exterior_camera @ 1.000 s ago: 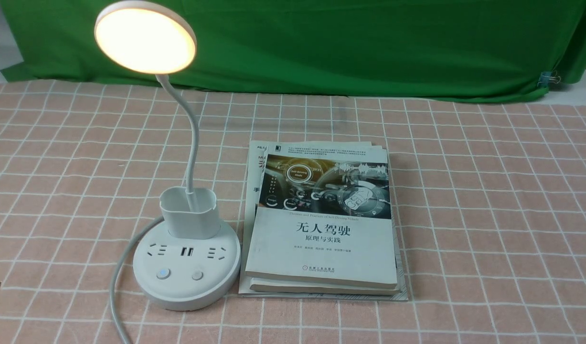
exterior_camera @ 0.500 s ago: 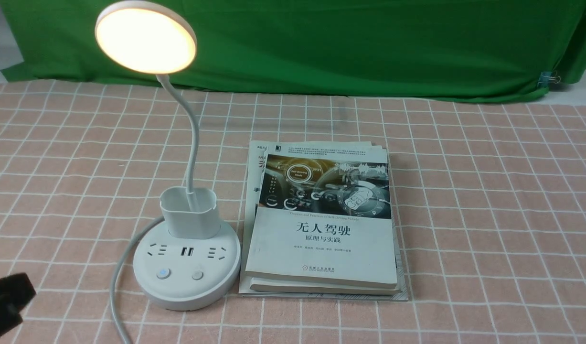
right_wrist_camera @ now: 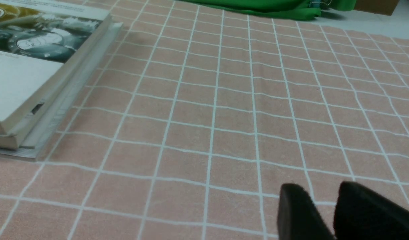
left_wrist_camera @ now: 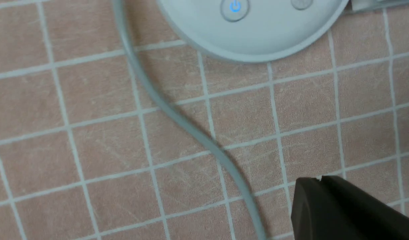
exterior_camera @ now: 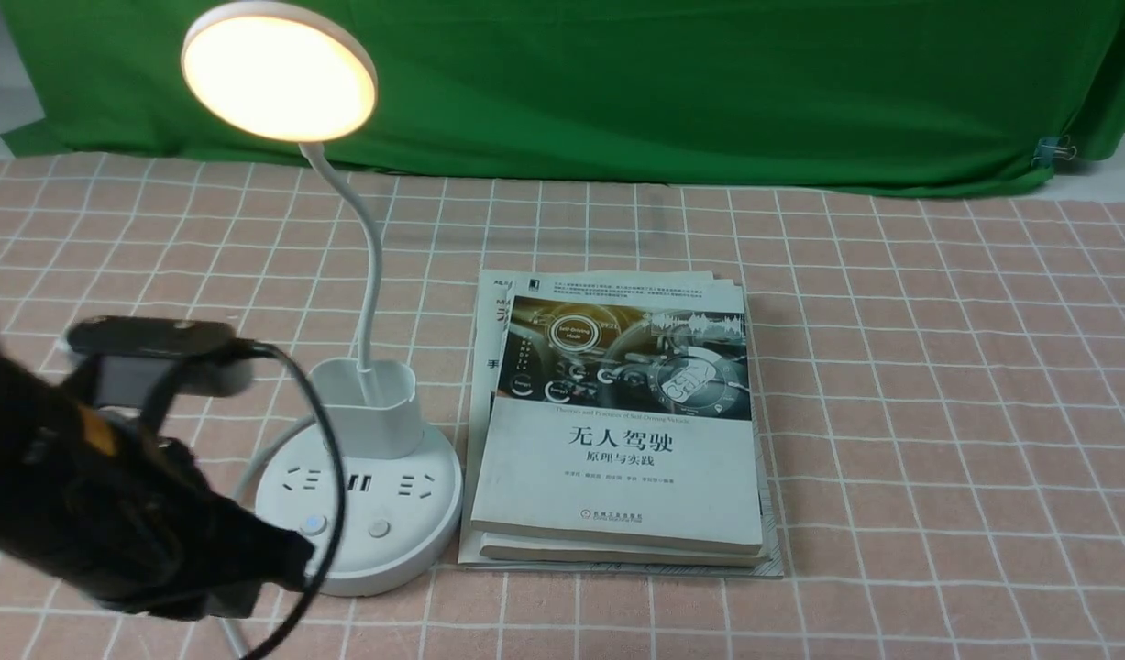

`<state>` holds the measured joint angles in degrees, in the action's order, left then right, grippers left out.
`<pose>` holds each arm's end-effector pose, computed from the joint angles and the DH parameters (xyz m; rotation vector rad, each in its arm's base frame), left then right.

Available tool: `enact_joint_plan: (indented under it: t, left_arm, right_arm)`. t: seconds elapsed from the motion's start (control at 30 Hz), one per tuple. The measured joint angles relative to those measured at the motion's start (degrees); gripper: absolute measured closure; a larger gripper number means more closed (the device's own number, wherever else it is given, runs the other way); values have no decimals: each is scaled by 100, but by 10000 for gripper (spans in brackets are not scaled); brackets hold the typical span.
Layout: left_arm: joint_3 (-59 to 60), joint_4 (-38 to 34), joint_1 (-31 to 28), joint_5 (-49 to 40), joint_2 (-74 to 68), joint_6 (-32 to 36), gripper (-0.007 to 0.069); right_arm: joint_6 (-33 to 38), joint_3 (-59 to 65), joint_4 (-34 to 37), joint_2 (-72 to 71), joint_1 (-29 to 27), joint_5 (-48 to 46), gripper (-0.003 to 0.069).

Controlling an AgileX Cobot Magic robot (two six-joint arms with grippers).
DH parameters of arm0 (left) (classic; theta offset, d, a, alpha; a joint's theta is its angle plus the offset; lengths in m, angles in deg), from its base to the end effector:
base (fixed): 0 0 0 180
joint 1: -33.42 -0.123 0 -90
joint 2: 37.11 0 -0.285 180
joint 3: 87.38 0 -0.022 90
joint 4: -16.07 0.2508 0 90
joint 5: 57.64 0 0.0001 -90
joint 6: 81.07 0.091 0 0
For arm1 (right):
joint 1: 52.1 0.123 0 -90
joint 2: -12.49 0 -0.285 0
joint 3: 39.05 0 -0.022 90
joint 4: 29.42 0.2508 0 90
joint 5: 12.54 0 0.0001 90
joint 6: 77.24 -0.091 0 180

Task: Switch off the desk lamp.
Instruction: Use the left arm to press the button switch on the lamp holder

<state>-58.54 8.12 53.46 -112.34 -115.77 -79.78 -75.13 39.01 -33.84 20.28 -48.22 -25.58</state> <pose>0.2010 -0.0843 0.2620 0.4389 2.8113 -0.2493 0.0560 0.0022 0.1876 -0.1420 1.7197 -0.0477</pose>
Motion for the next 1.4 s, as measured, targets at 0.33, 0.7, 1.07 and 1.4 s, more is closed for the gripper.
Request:
enact_joint_plan:
  t: [0.33, 0.7, 1.07, 1.4]
  left_arm:
    - [-1354, 452, 720, 157, -1979, -129, 620]
    - [-1759, 626, 463, 409, -2869, -129, 620]
    - [-1851, 555, 463, 407, -3131, -32, 620]
    - [-1813, 470, 463, 404, -2589, -71, 620]
  right_arm:
    - [0, 0, 0, 0, 0, 0, 419]
    - [0, 0, 0, 0, 0, 0, 419]
    - [0, 0, 0, 0, 0, 0, 419]
    - [0, 0, 0, 0, 0, 0, 419]
